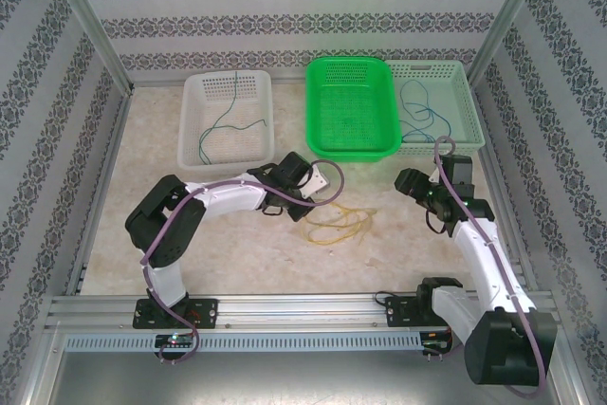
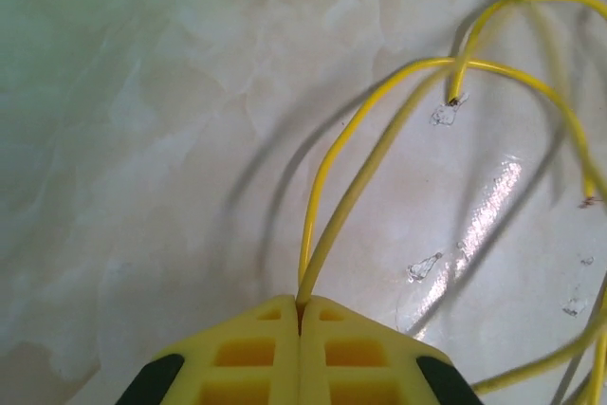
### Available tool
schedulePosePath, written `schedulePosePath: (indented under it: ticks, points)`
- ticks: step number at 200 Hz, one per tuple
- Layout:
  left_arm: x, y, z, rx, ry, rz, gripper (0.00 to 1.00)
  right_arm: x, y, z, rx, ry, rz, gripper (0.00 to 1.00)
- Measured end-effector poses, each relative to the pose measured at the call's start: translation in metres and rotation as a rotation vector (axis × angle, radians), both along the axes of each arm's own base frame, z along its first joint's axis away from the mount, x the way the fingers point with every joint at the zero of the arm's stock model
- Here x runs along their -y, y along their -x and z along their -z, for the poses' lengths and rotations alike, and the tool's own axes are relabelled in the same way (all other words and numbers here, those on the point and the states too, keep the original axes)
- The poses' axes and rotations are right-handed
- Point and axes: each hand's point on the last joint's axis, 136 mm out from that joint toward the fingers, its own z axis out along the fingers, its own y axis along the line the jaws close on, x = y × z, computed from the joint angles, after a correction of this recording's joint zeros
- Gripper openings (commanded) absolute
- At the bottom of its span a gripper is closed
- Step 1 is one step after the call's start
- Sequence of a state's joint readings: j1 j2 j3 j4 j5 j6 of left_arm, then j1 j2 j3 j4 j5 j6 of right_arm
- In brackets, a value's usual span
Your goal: Untangle the cables
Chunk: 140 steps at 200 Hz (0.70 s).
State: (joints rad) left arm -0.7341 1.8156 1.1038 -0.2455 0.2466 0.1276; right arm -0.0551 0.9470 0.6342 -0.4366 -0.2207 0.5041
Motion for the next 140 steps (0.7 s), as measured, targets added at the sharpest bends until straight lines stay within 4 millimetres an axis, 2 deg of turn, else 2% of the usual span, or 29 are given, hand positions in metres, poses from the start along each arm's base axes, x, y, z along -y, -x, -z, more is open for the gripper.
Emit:
schedulePosePath:
  ticks: [18, 59, 93, 140]
  points:
    - [-0.001, -0.003, -0.009, 0.024, 0.008, -0.011, 0.04, -0.005, 0.005, 0.002, -0.001, -0.035, -0.001, 0.72]
    - [0.001, -0.008, -0.057, 0.117, 0.080, -0.021, 0.04, -0.019, 0.027, 0.015, -0.006, -0.097, 0.000, 0.71]
    - [0.002, -0.009, -0.082, 0.156, 0.127, -0.032, 0.04, -0.025, 0.043, 0.026, -0.001, -0.154, 0.032, 0.70]
    - [-0.002, -0.006, -0.111, 0.217, 0.184, -0.043, 0.04, -0.051, 0.044, 0.016, 0.048, -0.205, -0.040, 0.70]
